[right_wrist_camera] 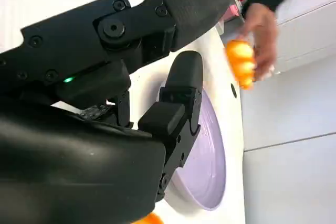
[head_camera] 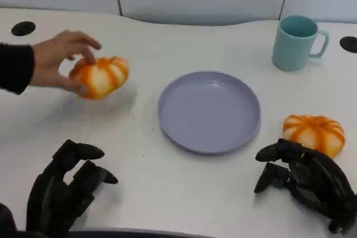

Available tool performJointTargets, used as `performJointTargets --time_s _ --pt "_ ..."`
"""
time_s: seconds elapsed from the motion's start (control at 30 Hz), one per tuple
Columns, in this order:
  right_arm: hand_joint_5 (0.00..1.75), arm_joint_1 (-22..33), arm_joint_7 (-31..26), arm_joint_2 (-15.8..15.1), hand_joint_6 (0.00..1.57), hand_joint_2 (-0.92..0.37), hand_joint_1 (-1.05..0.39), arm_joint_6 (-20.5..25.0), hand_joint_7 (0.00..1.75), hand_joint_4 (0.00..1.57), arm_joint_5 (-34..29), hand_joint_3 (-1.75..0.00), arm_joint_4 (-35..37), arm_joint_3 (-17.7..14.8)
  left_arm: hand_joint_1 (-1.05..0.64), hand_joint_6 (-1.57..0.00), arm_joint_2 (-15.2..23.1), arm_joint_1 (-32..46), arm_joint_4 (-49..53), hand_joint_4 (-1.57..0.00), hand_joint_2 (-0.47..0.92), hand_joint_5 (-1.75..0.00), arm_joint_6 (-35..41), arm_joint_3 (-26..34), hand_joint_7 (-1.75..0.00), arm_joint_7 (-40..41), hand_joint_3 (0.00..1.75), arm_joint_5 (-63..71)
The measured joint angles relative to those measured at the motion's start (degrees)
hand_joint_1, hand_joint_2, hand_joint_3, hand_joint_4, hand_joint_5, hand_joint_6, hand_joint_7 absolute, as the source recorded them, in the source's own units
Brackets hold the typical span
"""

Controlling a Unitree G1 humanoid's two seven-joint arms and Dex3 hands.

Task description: Grasp the bread from the table and place it into the plate.

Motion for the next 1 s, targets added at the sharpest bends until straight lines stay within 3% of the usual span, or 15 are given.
performJointTargets --time_s 1.0 --pt "1.32 -0.3 0.6 0.4 0.83 -0.92 -0.52 0.0 0.72 0.68 0.5 -0.06 1.1 -0.7 -0.63 -0.28 0.0 -0.1 1.4 -0.36 0.92 -1.75 -0.8 0.1 -1.5 0.0 0.09 0.6"
